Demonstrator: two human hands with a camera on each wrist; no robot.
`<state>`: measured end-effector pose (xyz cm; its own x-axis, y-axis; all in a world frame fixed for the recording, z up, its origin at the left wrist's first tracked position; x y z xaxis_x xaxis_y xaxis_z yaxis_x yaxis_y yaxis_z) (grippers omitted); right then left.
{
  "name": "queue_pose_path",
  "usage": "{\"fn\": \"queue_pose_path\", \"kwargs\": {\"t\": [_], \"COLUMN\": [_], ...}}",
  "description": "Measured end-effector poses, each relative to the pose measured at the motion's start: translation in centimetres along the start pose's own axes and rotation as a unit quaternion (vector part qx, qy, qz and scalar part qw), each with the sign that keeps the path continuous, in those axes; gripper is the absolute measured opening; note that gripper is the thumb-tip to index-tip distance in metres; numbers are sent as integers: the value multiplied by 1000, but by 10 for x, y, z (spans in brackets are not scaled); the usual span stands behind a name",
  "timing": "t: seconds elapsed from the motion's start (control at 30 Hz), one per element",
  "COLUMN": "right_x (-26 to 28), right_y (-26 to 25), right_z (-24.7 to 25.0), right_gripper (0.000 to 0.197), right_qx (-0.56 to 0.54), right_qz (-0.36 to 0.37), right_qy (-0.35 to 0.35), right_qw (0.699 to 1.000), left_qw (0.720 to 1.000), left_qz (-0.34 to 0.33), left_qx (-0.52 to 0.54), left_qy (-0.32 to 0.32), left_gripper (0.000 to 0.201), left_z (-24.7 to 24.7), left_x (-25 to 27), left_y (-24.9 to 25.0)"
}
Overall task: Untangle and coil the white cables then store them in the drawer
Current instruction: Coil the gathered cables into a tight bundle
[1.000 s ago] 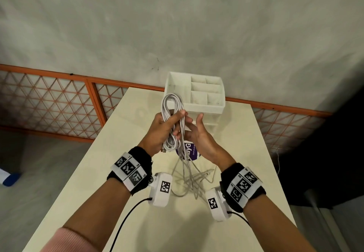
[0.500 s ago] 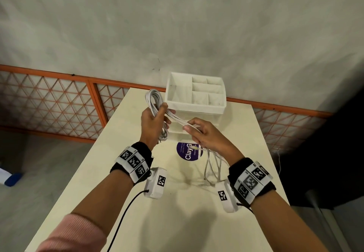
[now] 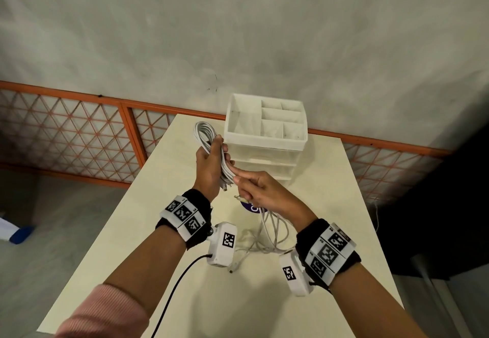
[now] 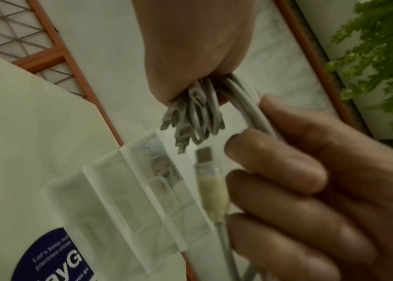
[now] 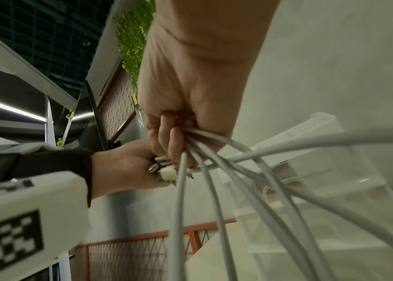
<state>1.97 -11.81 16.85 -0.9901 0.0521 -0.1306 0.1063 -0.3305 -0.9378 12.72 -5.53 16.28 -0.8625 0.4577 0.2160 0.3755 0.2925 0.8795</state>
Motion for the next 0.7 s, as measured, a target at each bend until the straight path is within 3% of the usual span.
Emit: {"fn": "queue_pose_path", "kwargs": {"t": [0.23,0.33,0.47,0.57,0.7], "right_x": [2,5,11,14,30], "right_y": [3,11,14,31,62], "right_z": [-8,-7,-1,8,12], "right_gripper": [45,48,54,38,6], "right_qx": [30,10,-76,-46,59], "right_qz": [-22,-34,-33,-62,-127], "right_qy": [-72,-104,-85,-69,-137], "right_qw": [997,994,993,995,981], "left_qw": [997,999,999,997,995], "left_qz": [46,14,-42,-46,-66], "left_qx": [55,29,11,40,61], "left_qy": [-18,-9,25,51,51], "left_gripper": [23,31,38,36,31], "left_z": [-5,-4,-1,6,9], "left_x": [-1,-1,-4,-6,-8], "left_y": [-3,2,17,25,38]}}
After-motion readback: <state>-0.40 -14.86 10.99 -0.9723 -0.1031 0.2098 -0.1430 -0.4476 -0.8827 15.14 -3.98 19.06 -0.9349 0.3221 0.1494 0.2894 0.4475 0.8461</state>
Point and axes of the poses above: each hand's wrist, its own x-axis away from the middle knuckle, its own z-axis out of the back of the hand, y = z × x, the point moved 7 cm from there along -x, towards the middle knuckle, and after that the axes turned 10 degrees about z, right-handed, at the moved point
